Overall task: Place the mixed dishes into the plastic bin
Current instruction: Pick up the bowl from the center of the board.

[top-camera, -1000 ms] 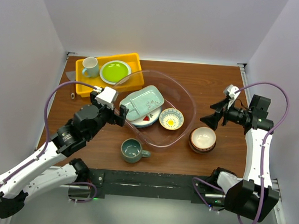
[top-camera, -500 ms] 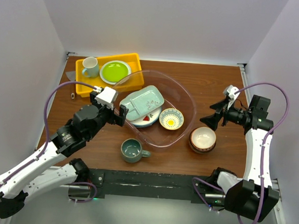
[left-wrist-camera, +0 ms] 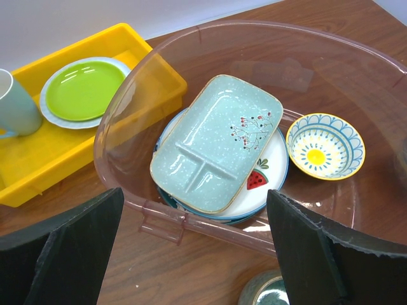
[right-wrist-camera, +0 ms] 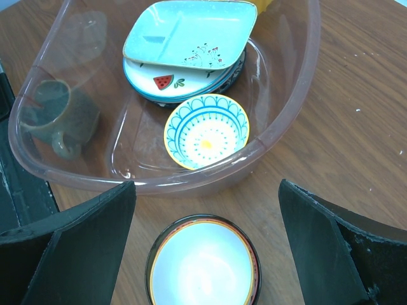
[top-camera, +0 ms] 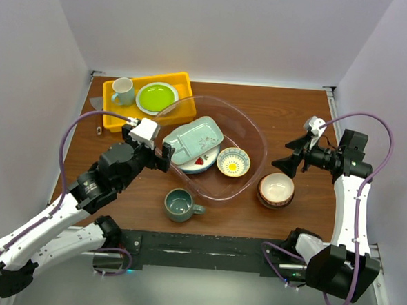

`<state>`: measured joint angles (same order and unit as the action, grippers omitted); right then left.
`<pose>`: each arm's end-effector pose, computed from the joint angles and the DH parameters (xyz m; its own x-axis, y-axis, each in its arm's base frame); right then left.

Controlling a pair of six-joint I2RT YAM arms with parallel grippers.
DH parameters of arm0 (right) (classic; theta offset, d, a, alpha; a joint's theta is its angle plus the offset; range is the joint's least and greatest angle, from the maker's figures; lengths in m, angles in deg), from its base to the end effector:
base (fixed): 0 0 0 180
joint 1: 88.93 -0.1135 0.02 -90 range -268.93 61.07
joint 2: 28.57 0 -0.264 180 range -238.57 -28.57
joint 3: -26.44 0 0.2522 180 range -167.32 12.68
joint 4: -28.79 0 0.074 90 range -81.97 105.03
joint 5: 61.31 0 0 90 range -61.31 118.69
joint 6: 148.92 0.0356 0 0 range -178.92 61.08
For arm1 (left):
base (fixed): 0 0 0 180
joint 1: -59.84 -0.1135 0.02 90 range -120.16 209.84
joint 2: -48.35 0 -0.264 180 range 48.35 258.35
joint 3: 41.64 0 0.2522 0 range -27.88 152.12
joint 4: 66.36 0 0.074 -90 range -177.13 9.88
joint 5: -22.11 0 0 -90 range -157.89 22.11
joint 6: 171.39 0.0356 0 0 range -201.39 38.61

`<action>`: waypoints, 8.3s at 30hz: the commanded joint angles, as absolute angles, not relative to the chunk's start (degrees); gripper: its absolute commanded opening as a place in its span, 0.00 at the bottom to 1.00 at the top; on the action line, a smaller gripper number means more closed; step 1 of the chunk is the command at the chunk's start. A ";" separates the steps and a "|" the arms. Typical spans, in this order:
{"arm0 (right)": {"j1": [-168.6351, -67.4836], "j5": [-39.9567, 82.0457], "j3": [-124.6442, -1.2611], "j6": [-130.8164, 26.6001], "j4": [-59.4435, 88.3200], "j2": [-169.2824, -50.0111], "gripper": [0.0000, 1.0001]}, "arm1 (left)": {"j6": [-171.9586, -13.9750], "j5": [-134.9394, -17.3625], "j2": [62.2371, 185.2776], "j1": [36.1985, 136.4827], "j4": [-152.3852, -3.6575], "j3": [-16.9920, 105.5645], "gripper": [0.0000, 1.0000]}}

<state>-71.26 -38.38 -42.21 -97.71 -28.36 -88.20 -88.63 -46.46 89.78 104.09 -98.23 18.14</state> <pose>0.1950 -0.0277 0.3154 -0.2602 -0.1733 -0.9499 -0.8088 0.5764 0.1164 0.1277 -0.1062 0.3425 -0.2159 0.0466 -0.9753 0.3708 0.9279 -0.0378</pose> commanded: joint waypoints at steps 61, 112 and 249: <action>-71.09 -23.08 -49.11 -129.15 -53.43 -88.07 0.98 | -88.24 -43.28 85.44 102.91 -96.30 17.38 1.00; -83.66 12.51 -37.60 -96.28 -28.13 -93.34 0.65 | -88.07 -44.77 84.83 101.85 -96.03 17.12 1.00; -86.65 0.82 -55.26 -97.33 -38.58 -79.02 0.00 | -115.93 -51.89 112.07 128.40 -75.73 22.22 1.00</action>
<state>-86.67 3.17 -52.29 -98.36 -40.41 -79.50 -114.97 -53.63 111.53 127.91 -79.63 20.61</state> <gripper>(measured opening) 0.022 0.997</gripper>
